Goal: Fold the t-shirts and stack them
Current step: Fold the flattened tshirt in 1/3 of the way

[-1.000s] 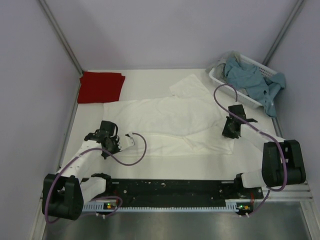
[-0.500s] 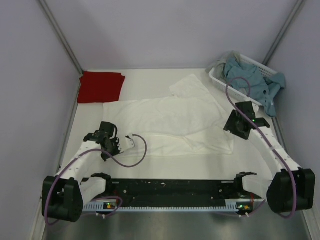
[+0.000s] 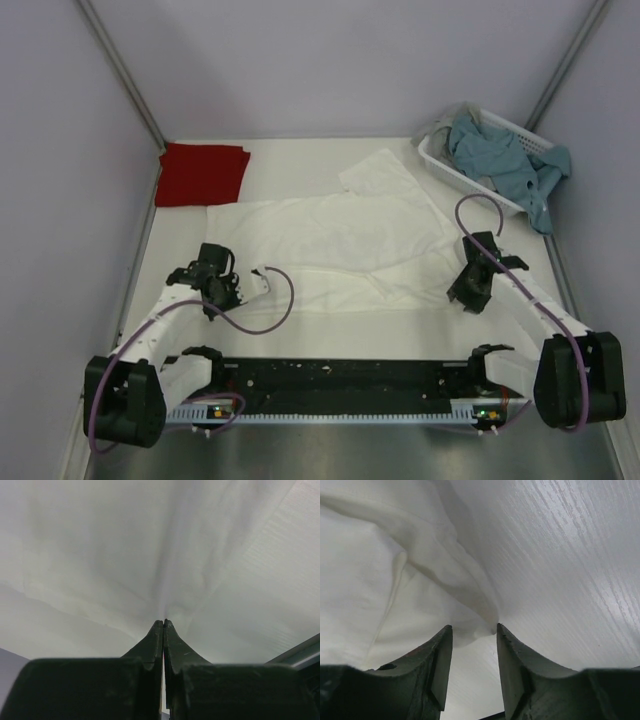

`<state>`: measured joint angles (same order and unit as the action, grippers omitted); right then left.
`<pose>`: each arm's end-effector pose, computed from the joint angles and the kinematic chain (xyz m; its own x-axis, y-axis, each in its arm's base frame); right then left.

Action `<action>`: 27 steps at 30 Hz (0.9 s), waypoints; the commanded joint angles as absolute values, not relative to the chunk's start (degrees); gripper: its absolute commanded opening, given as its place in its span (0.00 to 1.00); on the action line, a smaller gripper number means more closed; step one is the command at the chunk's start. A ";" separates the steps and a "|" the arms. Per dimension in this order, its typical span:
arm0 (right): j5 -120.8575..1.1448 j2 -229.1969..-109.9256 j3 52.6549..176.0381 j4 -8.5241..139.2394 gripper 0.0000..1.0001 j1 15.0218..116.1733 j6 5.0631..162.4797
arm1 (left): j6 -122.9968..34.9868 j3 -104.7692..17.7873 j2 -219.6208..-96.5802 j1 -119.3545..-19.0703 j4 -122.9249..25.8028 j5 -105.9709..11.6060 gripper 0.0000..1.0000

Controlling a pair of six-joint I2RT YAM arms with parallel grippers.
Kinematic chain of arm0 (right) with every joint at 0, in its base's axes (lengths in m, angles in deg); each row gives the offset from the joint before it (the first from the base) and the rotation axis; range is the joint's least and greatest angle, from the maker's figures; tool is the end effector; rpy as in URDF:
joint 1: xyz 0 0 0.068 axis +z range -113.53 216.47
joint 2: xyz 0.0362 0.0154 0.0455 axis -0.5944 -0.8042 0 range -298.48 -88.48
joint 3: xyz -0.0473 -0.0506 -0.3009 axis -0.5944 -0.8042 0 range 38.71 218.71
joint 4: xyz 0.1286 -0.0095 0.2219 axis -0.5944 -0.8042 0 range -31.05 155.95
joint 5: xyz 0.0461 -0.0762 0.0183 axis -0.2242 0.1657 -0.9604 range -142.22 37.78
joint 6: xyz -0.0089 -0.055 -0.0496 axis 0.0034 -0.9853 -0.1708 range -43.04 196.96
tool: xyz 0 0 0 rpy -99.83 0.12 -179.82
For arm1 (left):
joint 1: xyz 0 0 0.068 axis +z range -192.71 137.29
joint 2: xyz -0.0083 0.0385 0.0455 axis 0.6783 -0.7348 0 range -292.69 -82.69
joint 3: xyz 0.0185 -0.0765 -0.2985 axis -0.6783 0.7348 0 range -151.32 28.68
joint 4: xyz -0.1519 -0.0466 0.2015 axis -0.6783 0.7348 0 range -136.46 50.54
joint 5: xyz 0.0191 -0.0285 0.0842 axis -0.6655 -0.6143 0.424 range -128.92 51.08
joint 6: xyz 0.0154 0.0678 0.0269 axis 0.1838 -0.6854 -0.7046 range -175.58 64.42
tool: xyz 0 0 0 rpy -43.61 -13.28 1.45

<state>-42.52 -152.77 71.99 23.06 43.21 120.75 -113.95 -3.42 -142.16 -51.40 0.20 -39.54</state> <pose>0.1636 0.0087 0.1822 -0.7367 0.5998 -0.3121 0.6103 0.7886 0.0749 0.1435 -0.0225 0.1844 -0.3674 0.9174 -0.1531 0.8899 0.3945 0.2288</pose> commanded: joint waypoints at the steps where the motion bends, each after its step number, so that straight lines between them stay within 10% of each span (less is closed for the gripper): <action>1: -41.14 -151.07 71.15 24.47 0.31 43.50 123.45 | -113.59 -2.52 -140.35 -51.59 -1.37 -40.77 0.00; 5: -41.84 -147.64 69.91 24.21 0.00 43.41 123.36 | -113.68 -2.44 -139.91 -51.59 0.03 -41.47 0.00; 27: -45.80 -124.26 76.23 6.82 0.00 43.50 125.47 | -115.44 -7.00 -126.91 -51.59 15.50 -39.45 0.00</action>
